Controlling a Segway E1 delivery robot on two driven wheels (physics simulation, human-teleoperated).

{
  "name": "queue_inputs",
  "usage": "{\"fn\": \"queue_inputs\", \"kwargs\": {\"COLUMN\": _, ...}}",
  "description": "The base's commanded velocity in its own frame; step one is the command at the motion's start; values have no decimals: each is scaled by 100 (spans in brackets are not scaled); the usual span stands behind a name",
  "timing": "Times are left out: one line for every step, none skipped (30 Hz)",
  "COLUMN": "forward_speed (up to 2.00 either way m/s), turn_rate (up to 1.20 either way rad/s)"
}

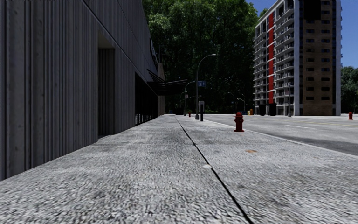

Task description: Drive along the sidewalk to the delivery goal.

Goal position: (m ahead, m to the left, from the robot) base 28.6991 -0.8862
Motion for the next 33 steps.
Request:
{"fn": "queue_inputs", "kwargs": {"forward_speed": 200, "turn_rate": 0}}
{"fn": "queue_inputs", "kwargs": {"forward_speed": 200, "turn_rate": 0}}
{"fn": "queue_inputs", "kwargs": {"forward_speed": 200, "turn_rate": 0}}
{"fn": "queue_inputs", "kwargs": {"forward_speed": 200, "turn_rate": 0}}
{"fn": "queue_inputs", "kwargs": {"forward_speed": 200, "turn_rate": 0}}
{"fn": "queue_inputs", "kwargs": {"forward_speed": 200, "turn_rate": 0}}
{"fn": "queue_inputs", "kwargs": {"forward_speed": 200, "turn_rate": 0}}
{"fn": "queue_inputs", "kwargs": {"forward_speed": 200, "turn_rate": 0}}
{"fn": "queue_inputs", "kwargs": {"forward_speed": 200, "turn_rate": 0}}
{"fn": "queue_inputs", "kwargs": {"forward_speed": 200, "turn_rate": 0}}
{"fn": "queue_inputs", "kwargs": {"forward_speed": 200, "turn_rate": 0}}
{"fn": "queue_inputs", "kwargs": {"forward_speed": 200, "turn_rate": 0}}
{"fn": "queue_inputs", "kwargs": {"forward_speed": 200, "turn_rate": 0}}
{"fn": "queue_inputs", "kwargs": {"forward_speed": 200, "turn_rate": 0}}
{"fn": "queue_inputs", "kwargs": {"forward_speed": 200, "turn_rate": 0}}
{"fn": "queue_inputs", "kwargs": {"forward_speed": 200, "turn_rate": 0}}
{"fn": "queue_inputs", "kwargs": {"forward_speed": 200, "turn_rate": 0}}
{"fn": "queue_inputs", "kwargs": {"forward_speed": 200, "turn_rate": 0}}
{"fn": "queue_inputs", "kwargs": {"forward_speed": 200, "turn_rate": 0}}
{"fn": "queue_inputs", "kwargs": {"forward_speed": 200, "turn_rate": 0}}
{"fn": "queue_inputs", "kwargs": {"forward_speed": 200, "turn_rate": 0}}
{"fn": "queue_inputs", "kwargs": {"forward_speed": 200, "turn_rate": 0}}
{"fn": "queue_inputs", "kwargs": {"forward_speed": 200, "turn_rate": 0}}
{"fn": "queue_inputs", "kwargs": {"forward_speed": 200, "turn_rate": 0}}
{"fn": "queue_inputs", "kwargs": {"forward_speed": 200, "turn_rate": 0}}
{"fn": "queue_inputs", "kwargs": {"forward_speed": 200, "turn_rate": 0}}
{"fn": "queue_inputs", "kwargs": {"forward_speed": 200, "turn_rate": 0}}
{"fn": "queue_inputs", "kwargs": {"forward_speed": 200, "turn_rate": 0}}
{"fn": "queue_inputs", "kwargs": {"forward_speed": 200, "turn_rate": 0}}
{"fn": "queue_inputs", "kwargs": {"forward_speed": 200, "turn_rate": 0}}
{"fn": "queue_inputs", "kwargs": {"forward_speed": 200, "turn_rate": 0}}
{"fn": "queue_inputs", "kwargs": {"forward_speed": 200, "turn_rate": 0}}
{"fn": "queue_inputs", "kwargs": {"forward_speed": 200, "turn_rate": 0}}
